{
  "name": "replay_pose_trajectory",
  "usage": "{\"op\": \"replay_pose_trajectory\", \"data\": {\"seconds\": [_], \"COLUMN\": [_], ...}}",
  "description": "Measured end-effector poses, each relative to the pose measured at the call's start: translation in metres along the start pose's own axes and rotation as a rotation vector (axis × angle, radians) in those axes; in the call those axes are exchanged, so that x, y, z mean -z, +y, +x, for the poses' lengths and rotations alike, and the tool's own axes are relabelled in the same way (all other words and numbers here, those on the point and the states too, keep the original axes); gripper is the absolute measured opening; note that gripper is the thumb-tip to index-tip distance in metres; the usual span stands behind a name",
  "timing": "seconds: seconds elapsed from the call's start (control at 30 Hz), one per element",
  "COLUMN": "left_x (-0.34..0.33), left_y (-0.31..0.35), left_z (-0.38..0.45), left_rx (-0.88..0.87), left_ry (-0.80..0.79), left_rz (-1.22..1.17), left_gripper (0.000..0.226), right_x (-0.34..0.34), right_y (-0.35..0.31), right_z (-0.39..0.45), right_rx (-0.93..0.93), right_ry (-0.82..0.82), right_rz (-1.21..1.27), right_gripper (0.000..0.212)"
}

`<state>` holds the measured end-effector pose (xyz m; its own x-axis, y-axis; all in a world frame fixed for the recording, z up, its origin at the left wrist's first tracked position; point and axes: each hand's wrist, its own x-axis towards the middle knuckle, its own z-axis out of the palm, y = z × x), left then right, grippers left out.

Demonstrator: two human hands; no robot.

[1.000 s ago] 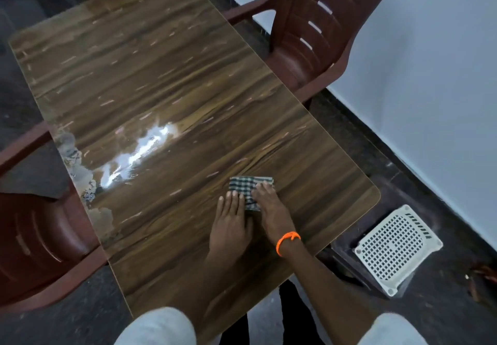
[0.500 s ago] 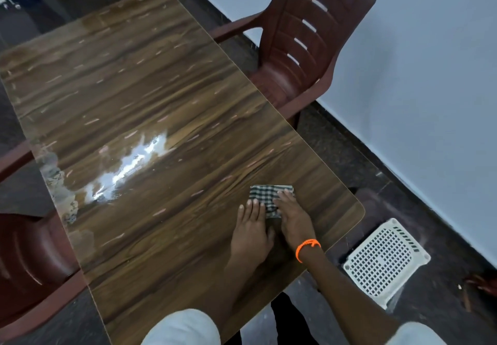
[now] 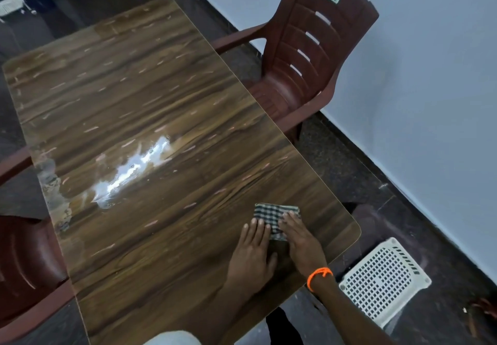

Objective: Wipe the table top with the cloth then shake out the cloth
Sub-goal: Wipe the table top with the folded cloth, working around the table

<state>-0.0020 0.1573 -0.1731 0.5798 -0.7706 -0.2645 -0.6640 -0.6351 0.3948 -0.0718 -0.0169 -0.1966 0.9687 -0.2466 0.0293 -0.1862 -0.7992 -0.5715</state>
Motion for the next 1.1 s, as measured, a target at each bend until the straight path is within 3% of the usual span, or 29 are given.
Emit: {"op": "replay_pose_trajectory", "data": {"seconds": [0.2, 0.43, 0.57, 0.7, 0.87, 1.1], "left_x": [0.016, 0.014, -0.009, -0.012, 0.008, 0.026], "left_y": [0.020, -0.022, -0.009, 0.033, 0.046, 0.001], "left_z": [0.069, 0.062, 0.033, 0.066, 0.141, 0.136], "left_rx": [0.070, 0.087, -0.036, -0.102, -0.079, -0.028], "left_ry": [0.014, 0.159, 0.137, 0.092, 0.090, 0.092], "left_rz": [0.050, -0.004, -0.045, -0.012, 0.108, 0.107], "left_gripper": [0.078, 0.062, 0.058, 0.062, 0.066, 0.064], "right_x": [0.021, 0.003, 0.021, 0.051, 0.060, 0.038], "right_y": [0.023, 0.011, 0.028, 0.064, 0.078, 0.061], "right_z": [0.060, 0.075, 0.031, 0.021, 0.069, 0.104], "right_rx": [-0.173, 0.043, 0.157, 0.033, -0.195, -0.083], "right_ry": [0.054, -0.054, -0.071, 0.000, 0.135, 0.051], "right_rz": [0.002, -0.032, -0.017, -0.026, 0.011, 0.015], "right_gripper": [0.040, 0.053, 0.059, 0.055, 0.042, 0.042]}}
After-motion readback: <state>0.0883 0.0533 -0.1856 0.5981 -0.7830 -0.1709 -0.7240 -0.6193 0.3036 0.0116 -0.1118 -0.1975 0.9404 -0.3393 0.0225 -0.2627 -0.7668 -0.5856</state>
